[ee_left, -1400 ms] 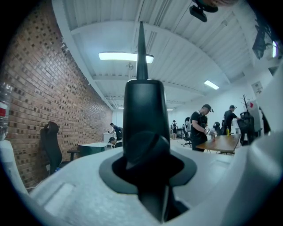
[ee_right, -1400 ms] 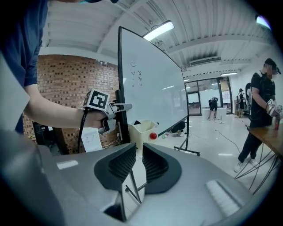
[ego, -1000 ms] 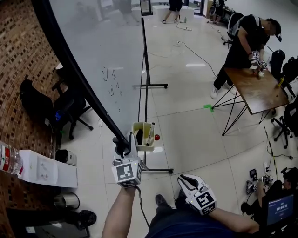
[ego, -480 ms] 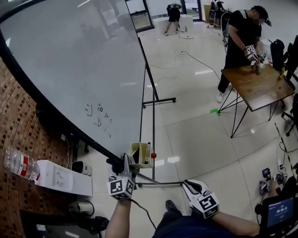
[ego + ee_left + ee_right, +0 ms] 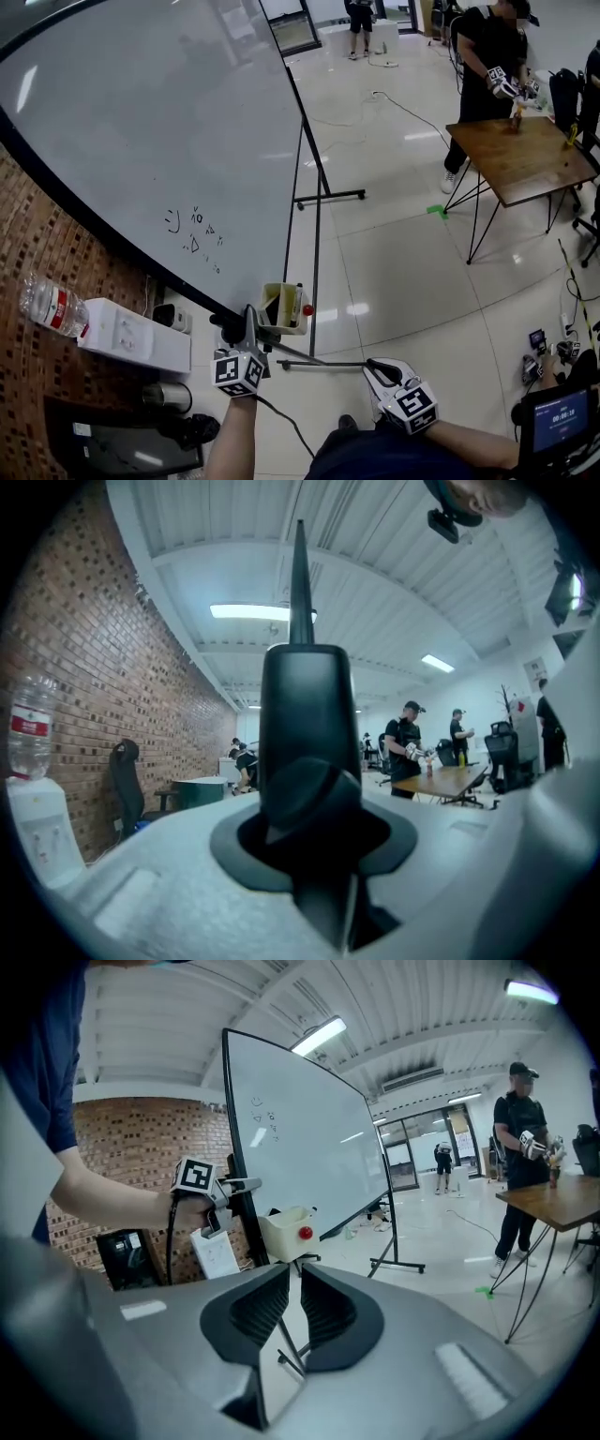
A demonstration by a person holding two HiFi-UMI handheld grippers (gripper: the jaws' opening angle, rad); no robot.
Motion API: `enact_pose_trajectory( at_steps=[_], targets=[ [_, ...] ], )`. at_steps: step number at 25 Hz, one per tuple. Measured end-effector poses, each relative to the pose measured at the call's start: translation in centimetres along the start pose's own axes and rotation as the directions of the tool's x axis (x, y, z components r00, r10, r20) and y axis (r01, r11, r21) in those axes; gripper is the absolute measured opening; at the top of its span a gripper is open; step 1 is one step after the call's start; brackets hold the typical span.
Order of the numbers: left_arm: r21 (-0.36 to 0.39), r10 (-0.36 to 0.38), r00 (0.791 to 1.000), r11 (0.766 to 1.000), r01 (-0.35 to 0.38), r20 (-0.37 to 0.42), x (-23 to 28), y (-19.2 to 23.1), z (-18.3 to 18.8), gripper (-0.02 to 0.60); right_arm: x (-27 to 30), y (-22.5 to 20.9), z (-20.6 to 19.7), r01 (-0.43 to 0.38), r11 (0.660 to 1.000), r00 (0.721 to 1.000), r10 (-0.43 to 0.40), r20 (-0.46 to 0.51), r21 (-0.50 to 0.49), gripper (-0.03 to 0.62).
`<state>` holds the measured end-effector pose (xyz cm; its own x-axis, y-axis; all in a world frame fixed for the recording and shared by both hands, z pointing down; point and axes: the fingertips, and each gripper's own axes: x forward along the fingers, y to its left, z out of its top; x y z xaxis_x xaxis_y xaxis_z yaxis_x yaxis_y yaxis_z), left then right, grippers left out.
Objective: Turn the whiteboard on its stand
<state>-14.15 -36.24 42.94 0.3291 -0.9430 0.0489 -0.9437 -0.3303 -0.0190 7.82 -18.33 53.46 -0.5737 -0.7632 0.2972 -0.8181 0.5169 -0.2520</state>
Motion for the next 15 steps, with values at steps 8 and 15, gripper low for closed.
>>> enact_pose_trajectory(
  at_steps=[8,15],
  targets=[
    [-0.012,-0.032,0.999,0.999,0.032,0.032,-4.7,-4.2,1.0,0.135,-2.3,3.9,-1.1,0.046,0.998,0.999,-0.047,-0.025,-0.034,0.041],
    [-0.012,-0.059,0.996,0.998,0.060,0.067,-8.8,-6.4,2.9,0.135,-5.3,9.3,-5.0,0.068,0.995,0.989,-0.077,-0.126,-0.074,0.041]
  ],
)
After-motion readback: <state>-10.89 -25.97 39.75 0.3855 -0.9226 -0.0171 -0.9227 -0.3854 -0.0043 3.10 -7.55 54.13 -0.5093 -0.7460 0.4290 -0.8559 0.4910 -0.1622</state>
